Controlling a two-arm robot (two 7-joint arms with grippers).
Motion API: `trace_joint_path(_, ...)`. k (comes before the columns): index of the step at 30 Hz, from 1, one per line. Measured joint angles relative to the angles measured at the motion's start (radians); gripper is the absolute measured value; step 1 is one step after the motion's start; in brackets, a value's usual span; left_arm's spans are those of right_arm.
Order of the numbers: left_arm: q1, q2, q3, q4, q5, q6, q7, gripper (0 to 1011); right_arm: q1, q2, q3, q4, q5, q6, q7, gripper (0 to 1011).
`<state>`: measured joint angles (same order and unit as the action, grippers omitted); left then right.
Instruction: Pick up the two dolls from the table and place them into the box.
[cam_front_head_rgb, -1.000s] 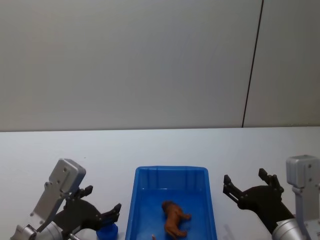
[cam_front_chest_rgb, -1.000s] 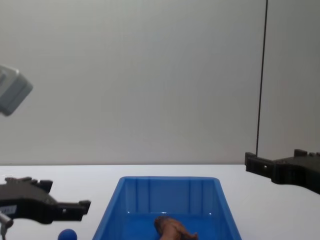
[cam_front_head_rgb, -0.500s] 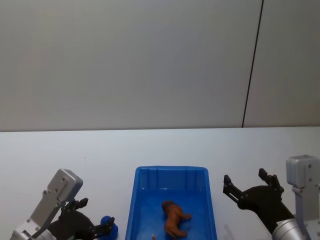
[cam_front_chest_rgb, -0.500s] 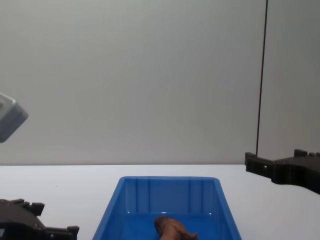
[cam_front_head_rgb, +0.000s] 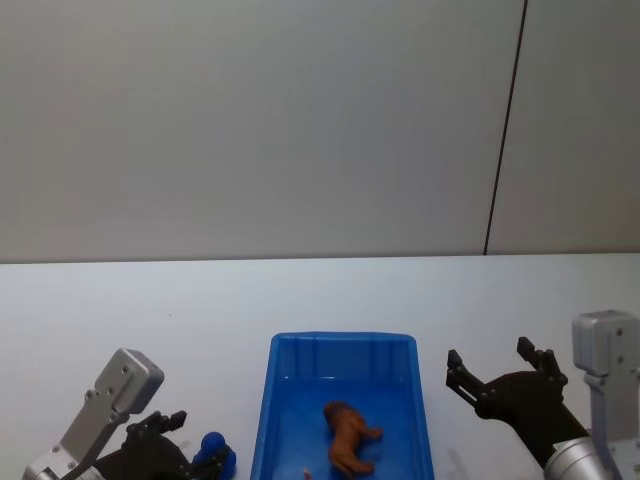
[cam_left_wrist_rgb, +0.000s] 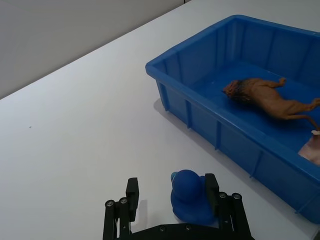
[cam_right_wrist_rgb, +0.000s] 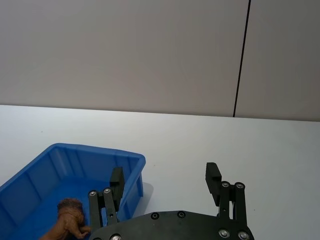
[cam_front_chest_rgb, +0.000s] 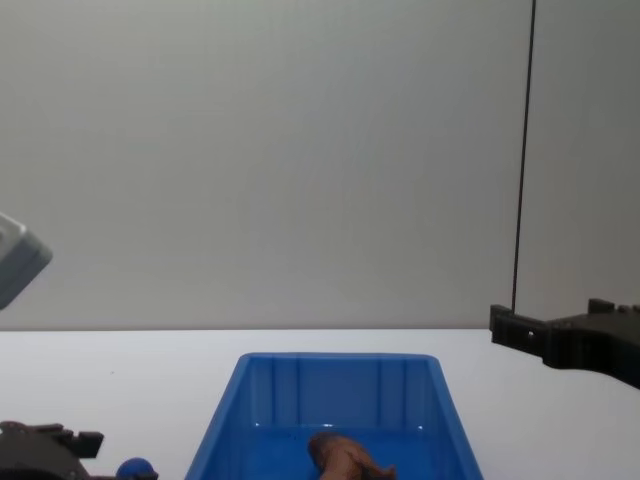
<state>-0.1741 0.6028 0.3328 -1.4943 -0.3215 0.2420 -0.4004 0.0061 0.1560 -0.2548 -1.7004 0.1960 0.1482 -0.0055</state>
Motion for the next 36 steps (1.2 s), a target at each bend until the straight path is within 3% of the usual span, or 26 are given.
trace_joint_path(18, -0.029, -0.029, 0.012, 0.079, -0.008, -0.062, -0.068, 312, 0.000, 0.000, 0.000, 0.000, 0.000, 0.000, 0.000, 1001)
trace_joint_path(30, -0.041, -0.037, 0.014, 0.098, 0.001, -0.088, -0.081, 225, 0.000, 0.000, 0.000, 0.000, 0.000, 0.000, 0.000, 1001)
trace_joint_path(36, -0.042, -0.027, 0.003, 0.062, 0.007, -0.103, -0.066, 187, 0.000, 0.000, 0.000, 0.000, 0.000, 0.000, 0.000, 1001)
